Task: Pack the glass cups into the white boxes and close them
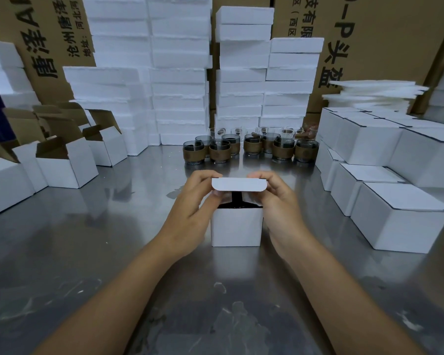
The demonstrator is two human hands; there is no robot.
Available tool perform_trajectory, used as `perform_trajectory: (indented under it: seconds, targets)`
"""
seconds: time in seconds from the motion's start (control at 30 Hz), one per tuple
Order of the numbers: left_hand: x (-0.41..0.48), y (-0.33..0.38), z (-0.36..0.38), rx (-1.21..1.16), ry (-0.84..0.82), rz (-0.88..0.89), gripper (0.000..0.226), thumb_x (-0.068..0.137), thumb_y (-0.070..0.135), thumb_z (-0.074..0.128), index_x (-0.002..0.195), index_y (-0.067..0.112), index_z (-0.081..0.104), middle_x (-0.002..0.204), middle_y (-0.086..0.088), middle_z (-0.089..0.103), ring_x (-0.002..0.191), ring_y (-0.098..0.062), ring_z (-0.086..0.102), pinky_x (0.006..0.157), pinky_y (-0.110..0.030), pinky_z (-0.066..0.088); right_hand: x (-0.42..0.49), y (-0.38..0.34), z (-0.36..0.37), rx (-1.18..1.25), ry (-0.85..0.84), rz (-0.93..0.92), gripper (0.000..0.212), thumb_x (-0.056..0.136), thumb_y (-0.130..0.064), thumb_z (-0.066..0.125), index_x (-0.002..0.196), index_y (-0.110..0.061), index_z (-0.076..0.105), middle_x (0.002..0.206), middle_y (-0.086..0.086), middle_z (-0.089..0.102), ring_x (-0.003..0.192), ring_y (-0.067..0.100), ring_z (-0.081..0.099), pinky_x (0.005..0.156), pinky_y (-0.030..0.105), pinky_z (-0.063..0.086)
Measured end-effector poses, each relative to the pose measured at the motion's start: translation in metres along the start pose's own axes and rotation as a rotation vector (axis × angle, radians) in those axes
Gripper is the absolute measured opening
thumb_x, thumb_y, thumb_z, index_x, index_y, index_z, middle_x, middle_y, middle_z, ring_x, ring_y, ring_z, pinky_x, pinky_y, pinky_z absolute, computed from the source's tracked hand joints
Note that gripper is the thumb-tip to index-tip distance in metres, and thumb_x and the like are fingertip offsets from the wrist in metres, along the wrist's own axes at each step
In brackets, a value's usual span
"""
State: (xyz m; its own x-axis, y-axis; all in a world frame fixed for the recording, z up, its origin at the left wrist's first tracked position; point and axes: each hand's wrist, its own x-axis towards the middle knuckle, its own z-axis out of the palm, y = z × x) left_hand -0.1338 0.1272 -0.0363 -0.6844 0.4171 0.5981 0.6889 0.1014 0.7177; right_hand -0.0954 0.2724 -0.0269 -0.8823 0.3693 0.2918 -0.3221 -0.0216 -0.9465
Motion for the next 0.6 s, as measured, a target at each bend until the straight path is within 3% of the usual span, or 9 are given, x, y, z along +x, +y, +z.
perform_trajectory:
  seconds: [0.1,0.17,0.23,0.37,0.5,0.6]
  targets:
    - [0.0018,-0.0021,-0.0026,0.041,0.064,-0.021,0.022,0.093,0.012,0.054,0.096,0.032,0.060,0.111,0.009,0.058,0.107,-0.011,0.055,0.090,-0.018,0.044,-0.0001,0.0011,0.0010,0.003,0.030,0.025,0.034,0.090,0.002,0.049,0.073,-0.024,0.065,0.070,-0.012,0.064,0.064,0.002,0.055,0.057,0.015,0.043]
    - [0.0029,-0.0026,-0.0063,-0.041,0.102,-0.071,0.028,0.092,0.002,0.052,0.078,0.025,0.061,0.112,0.002,0.064,0.104,-0.009,0.058,0.086,-0.017,0.045,0.0000,0.0009,0.0017,0.013,0.052,0.064,0.035,0.091,-0.001,0.046,0.071,-0.023,0.065,0.063,-0.015,0.064,0.058,-0.001,0.057,0.050,0.015,0.043]
    - [0.0033,-0.0021,-0.0082,-0.145,0.129,-0.106,0.028,0.093,0.009,0.048,0.067,0.018,0.053,0.108,-0.001,0.069,0.100,-0.004,0.060,0.084,-0.013,0.045,-0.0003,-0.0004,0.0018,0.032,0.067,0.100,0.038,0.091,-0.006,0.043,0.066,-0.024,0.066,0.062,-0.015,0.064,0.056,-0.001,0.057,0.045,0.015,0.042]
    - [0.0030,-0.0009,-0.0054,-0.146,0.137,-0.099,0.023,0.085,0.038,0.048,0.080,0.016,0.049,0.090,0.020,0.067,0.083,0.006,0.057,0.073,-0.007,0.040,-0.0021,-0.0038,0.0040,0.042,0.056,0.034,0.043,0.092,-0.018,0.042,0.061,-0.029,0.068,0.076,-0.013,0.065,0.073,-0.002,0.059,0.062,0.012,0.045]
    - [0.0030,-0.0012,-0.0047,-0.174,0.164,-0.117,0.015,0.081,0.037,0.053,0.090,0.026,0.047,0.098,0.009,0.068,0.092,0.002,0.060,0.076,-0.007,0.041,-0.0056,-0.0007,0.0054,-0.029,0.019,-0.028,0.036,0.095,-0.048,0.040,0.074,-0.028,0.063,0.097,0.000,0.063,0.091,0.006,0.058,0.081,0.019,0.045]
    - [0.0031,-0.0031,-0.0049,-0.156,0.150,-0.091,0.019,0.084,0.038,0.051,0.100,0.029,0.050,0.103,0.008,0.066,0.100,-0.002,0.060,0.081,-0.009,0.042,-0.0093,0.0010,0.0077,-0.110,-0.024,-0.114,0.030,0.083,-0.059,0.053,0.082,-0.030,0.060,0.104,0.004,0.059,0.083,-0.005,0.056,0.074,0.010,0.042]
